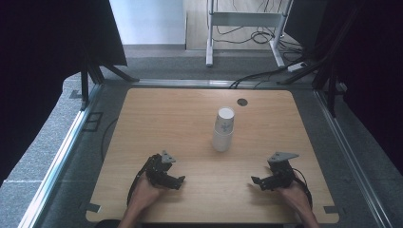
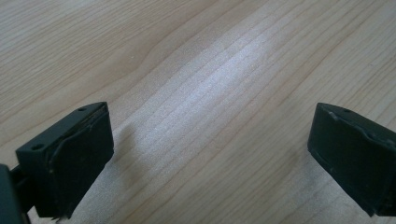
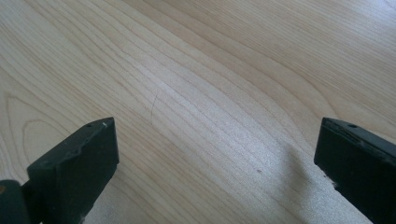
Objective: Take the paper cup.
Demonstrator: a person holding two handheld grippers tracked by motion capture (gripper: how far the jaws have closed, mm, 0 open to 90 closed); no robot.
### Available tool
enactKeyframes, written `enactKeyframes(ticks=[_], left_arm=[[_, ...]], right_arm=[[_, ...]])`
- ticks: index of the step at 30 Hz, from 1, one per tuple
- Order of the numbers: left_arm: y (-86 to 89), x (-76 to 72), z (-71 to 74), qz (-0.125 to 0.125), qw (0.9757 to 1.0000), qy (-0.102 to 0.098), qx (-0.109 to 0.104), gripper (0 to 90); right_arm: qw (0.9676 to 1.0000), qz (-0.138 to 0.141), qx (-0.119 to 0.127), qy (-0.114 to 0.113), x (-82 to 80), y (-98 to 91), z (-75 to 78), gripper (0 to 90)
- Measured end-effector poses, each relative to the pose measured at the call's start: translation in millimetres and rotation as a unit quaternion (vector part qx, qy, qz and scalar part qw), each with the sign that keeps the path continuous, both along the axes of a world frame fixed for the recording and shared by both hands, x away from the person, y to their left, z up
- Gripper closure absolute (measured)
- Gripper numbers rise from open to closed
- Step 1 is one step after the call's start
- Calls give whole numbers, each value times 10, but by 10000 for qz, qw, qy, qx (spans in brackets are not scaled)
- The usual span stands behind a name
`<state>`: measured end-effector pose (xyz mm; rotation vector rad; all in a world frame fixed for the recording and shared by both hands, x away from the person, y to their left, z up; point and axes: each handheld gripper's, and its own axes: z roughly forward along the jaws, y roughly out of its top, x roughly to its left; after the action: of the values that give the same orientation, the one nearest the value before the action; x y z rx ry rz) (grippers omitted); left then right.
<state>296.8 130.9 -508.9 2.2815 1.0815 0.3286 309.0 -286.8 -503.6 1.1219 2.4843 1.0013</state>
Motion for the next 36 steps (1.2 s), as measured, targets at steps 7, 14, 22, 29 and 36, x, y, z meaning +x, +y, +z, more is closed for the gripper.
enactKeyframes(ticks=[7,14,22,29,36], left_arm=[[-21,-16,-11,-67,9999,-72,134,17],[-22,-15,0,-42,9999,-90,69,24],[-18,-10,16,-36,9999,-90,44,25],[-25,10,65,-84,9998,-199,-4,15],[-4,43,95,-145,9996,-221,-35,27]], right_arm=[[10000,21,51,-39,-5,-15,18,3],[10000,72,29,-11,-6,-10,10,2],[9999,110,109,-30,-2,-13,26,2],[9997,169,186,-53,7,4,52,0],[9995,265,181,-42,26,10,88,0]])
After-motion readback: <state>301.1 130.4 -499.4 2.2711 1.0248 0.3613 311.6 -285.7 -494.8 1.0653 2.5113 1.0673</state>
